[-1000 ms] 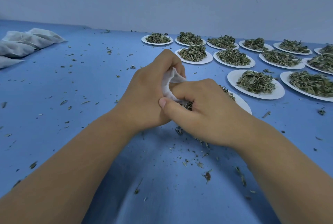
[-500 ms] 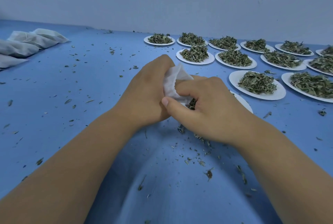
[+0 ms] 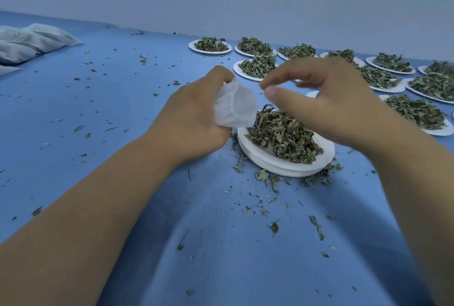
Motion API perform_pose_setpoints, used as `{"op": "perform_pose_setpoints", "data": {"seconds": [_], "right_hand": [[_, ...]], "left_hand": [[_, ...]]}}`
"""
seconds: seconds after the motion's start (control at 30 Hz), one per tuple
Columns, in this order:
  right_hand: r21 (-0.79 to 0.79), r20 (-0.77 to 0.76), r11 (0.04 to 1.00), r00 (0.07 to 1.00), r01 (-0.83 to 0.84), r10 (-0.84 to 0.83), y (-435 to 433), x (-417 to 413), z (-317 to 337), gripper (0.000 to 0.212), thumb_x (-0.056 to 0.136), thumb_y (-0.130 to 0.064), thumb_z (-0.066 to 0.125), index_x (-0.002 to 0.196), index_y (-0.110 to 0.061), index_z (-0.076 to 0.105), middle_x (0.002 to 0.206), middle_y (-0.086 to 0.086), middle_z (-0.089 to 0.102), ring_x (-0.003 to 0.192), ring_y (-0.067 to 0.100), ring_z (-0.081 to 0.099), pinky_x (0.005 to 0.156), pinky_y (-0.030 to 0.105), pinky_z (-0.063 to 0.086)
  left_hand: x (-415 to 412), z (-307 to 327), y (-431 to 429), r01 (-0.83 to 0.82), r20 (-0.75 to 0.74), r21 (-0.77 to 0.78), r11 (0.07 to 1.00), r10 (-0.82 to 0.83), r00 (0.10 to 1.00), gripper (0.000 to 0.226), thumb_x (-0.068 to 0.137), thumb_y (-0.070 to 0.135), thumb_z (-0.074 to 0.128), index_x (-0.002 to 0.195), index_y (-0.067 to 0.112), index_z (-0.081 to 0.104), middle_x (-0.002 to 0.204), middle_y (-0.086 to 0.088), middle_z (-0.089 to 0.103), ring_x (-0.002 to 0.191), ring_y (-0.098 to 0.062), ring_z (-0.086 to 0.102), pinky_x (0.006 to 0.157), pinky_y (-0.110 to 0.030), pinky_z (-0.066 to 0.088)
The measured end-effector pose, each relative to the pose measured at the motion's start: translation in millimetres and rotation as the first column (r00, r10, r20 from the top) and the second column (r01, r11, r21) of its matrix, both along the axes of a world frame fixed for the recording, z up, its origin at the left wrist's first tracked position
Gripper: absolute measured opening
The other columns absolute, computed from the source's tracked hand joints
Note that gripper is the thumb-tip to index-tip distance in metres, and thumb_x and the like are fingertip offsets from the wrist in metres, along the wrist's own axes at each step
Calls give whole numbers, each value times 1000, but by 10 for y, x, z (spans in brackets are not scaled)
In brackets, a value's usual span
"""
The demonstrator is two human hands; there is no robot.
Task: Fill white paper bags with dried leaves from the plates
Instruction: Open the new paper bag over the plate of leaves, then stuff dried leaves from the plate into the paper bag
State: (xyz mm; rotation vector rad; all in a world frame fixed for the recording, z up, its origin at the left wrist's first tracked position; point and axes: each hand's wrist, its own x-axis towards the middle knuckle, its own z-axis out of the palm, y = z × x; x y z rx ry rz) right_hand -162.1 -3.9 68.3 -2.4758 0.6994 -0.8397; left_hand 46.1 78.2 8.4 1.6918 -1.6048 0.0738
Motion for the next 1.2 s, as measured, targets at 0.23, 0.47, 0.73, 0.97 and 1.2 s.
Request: {"op": "perform_pose_setpoints", "data": {"seconds": [0.23,0.47,0.73,0.97,1.2], "right_hand": [[39,-537,999,843,-9,29,-319,-164,-283,67,76,-77,64,137,-62,41,126,-44,45,108,-21,44,89,16,35],[16,-390,1000,920,-24,29,-366,-249,-290,67,69,-79,67,130,-66,43,117,-48,49,109,-32,39,87,13,35],[-57,-209,998,977,41,-52,-358,-267,-253,32,79,-50,79,109,-50,69,99,-37,64,99,-21,55,76,5,38],[-19,-26,999,999,39,-39,-257,-284,-167,32,80,-36,83,108,-40,68,109,-28,69,109,-17,58,85,14,47],[-42,-53,999,998,-22,20,-172,-201,-203,24,82,-30,83,103,-40,75,105,-29,70,102,-13,59,84,7,44]], "left_hand": [[34,-47,-65,-48,118,97,994,37,992,44,74,29,67,110,32,41,98,12,49,88,-19,45,67,-35,35],[-3,-89,-109,-33,122,119,992,18,992,44,78,30,70,113,33,44,104,12,51,89,-19,49,74,-35,39],[-33,-22,-63,-97,122,186,978,75,990,41,68,40,54,107,31,45,92,10,55,82,-24,53,66,-37,44],[-53,26,-30,-159,217,213,964,112,970,45,67,38,47,110,27,45,90,9,54,82,-26,51,63,-34,34],[-159,38,-44,-78,181,211,974,39,983,40,68,38,50,107,28,47,89,9,55,81,-24,52,65,-33,34]]}}
